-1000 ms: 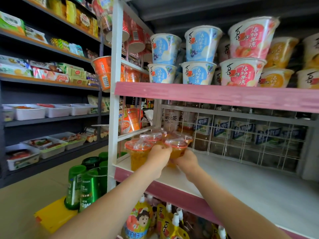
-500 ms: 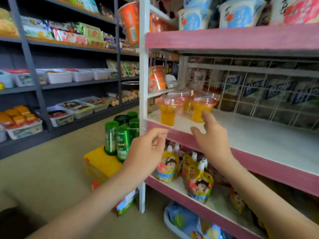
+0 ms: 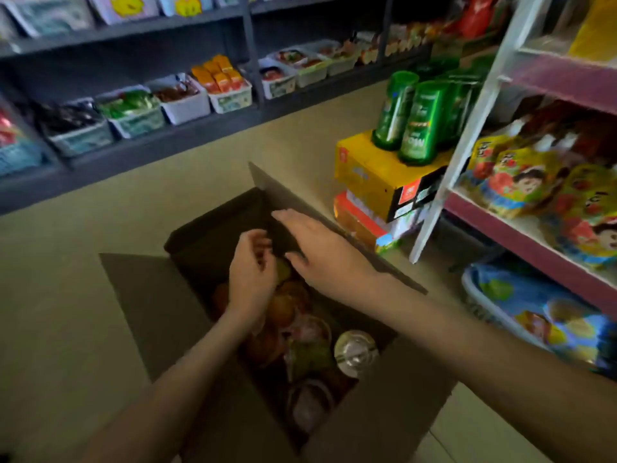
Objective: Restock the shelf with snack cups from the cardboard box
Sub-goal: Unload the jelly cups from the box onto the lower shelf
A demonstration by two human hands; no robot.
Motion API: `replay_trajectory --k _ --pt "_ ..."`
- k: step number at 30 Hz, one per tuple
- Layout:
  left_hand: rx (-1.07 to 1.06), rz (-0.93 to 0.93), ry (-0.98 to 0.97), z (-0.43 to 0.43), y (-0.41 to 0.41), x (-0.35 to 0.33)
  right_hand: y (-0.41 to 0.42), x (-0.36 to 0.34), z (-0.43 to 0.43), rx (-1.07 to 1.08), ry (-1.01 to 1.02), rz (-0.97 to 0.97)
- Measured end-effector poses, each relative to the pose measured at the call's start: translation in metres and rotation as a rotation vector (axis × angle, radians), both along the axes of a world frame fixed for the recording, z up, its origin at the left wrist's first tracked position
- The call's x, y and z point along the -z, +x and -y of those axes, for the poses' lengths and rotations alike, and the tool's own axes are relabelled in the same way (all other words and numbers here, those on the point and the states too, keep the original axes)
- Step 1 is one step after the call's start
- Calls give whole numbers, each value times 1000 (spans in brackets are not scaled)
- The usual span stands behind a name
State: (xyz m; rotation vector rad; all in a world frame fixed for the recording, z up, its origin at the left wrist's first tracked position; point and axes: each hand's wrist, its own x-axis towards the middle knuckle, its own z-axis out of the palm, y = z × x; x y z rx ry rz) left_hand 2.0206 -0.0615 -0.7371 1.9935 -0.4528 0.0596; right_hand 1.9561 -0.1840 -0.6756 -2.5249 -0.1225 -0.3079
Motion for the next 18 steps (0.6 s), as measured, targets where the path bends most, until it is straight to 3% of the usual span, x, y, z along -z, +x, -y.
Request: replay_trajectory --k 4,8,11,13,18 --pt "58 -68 285 -36 5 43 15 48 -15 -35 -55 -282" --pt "339 -49 628 -40 -1 70 21 86 -11 -105 -238 -565" --pt "604 124 1030 -24 -15 83 13 101 -9 -109 -356 -569" --pt "719 139 1264 -8 -24 97 -7 115 -5 -34 -370 -493" --pt "819 284 1421 17 -37 123 -48 150 5 18 -428 -620"
